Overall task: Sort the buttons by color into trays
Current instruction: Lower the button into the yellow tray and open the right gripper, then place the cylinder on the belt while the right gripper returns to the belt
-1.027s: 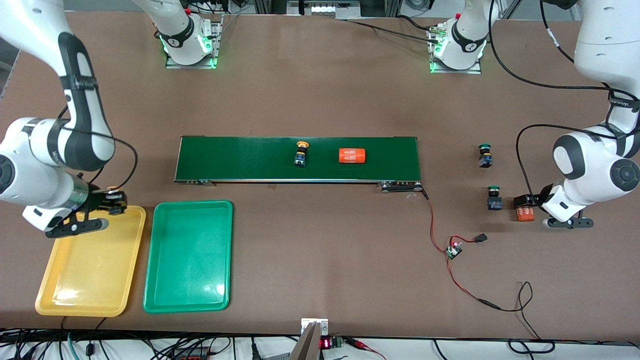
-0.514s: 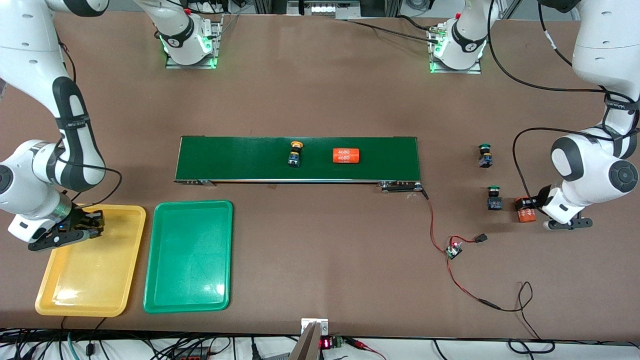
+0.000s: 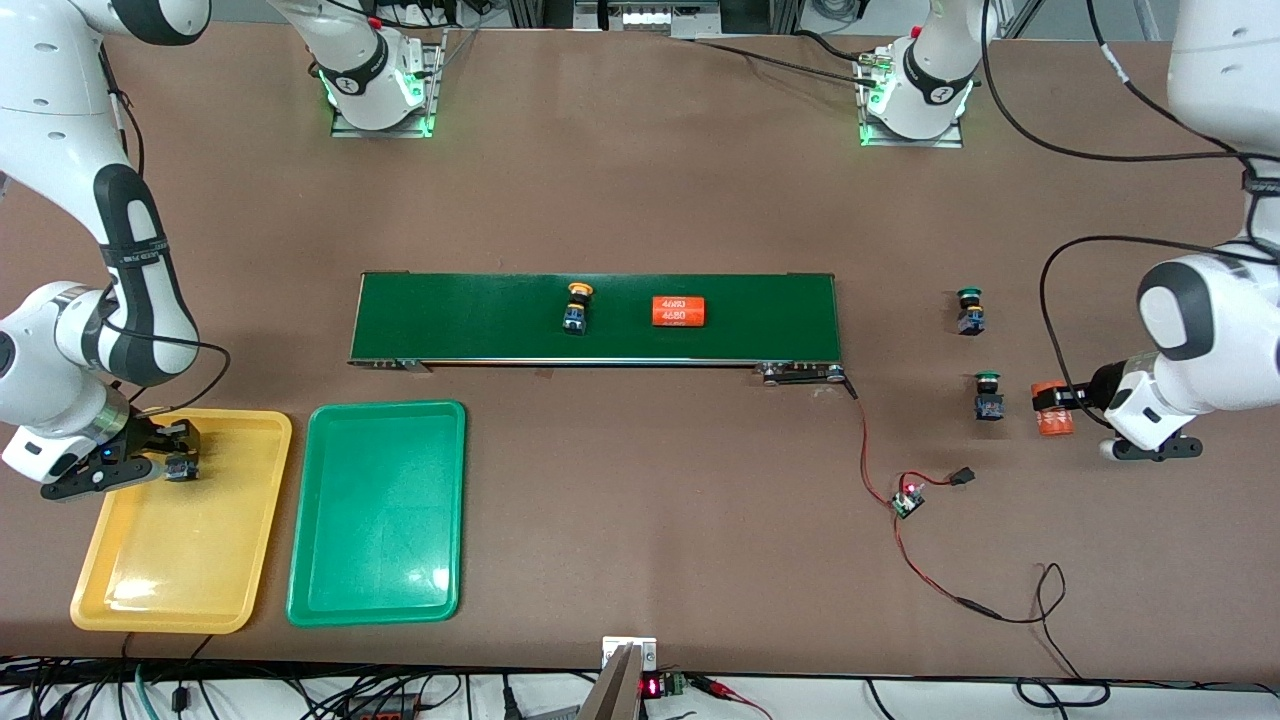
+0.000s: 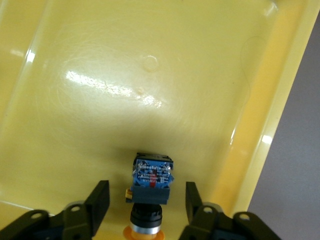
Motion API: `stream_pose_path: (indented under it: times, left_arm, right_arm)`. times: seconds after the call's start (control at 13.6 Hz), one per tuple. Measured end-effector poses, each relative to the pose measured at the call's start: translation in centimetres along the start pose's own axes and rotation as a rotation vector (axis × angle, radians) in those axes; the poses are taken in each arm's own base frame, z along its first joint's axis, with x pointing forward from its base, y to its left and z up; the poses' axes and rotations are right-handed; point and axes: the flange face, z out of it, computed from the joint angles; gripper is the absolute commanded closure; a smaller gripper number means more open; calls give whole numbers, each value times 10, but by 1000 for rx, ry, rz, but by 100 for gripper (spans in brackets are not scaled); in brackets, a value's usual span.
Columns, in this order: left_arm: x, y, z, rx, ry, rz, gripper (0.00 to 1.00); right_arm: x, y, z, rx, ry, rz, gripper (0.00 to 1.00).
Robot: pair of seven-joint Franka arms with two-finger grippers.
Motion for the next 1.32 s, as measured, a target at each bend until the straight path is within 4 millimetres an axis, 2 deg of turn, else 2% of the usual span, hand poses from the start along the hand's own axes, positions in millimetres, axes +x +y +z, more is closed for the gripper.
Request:
stream_pose_path:
  times: [0.15,0.29,0.37,0.51,0.73,0.88,1.17,1.32]
  left_arm:
    - [-6,37,-23,-39,-68,114,80]
    - [-18,82,-32,-74,-149,205,79]
    - [-24,106,-34,-88,-186,255,79]
    - [-35,158,-32,-112,-237,403,79]
    - [-51,239,-21,-134,-262,673,77]
    - [-64,284,-8,-139,-260,798,77]
    - [-90,359,21,-28,-211,1125,79]
    - [-107,387,39,10,-191,1277,79]
  right_arm:
    - [2,-1,-2,0,4,-2,0]
    - [5,-7,-5,18,0,1,0]
    - [7,-14,-9,43,-10,15,0]
    - [15,-44,-29,117,-61,85,0]
    - [36,-118,-91,189,-172,221,0]
    - [43,-164,-128,192,-204,265,0]
    - [42,-267,-170,185,-223,318,0]
    - [41,-316,-187,187,-224,324,0]
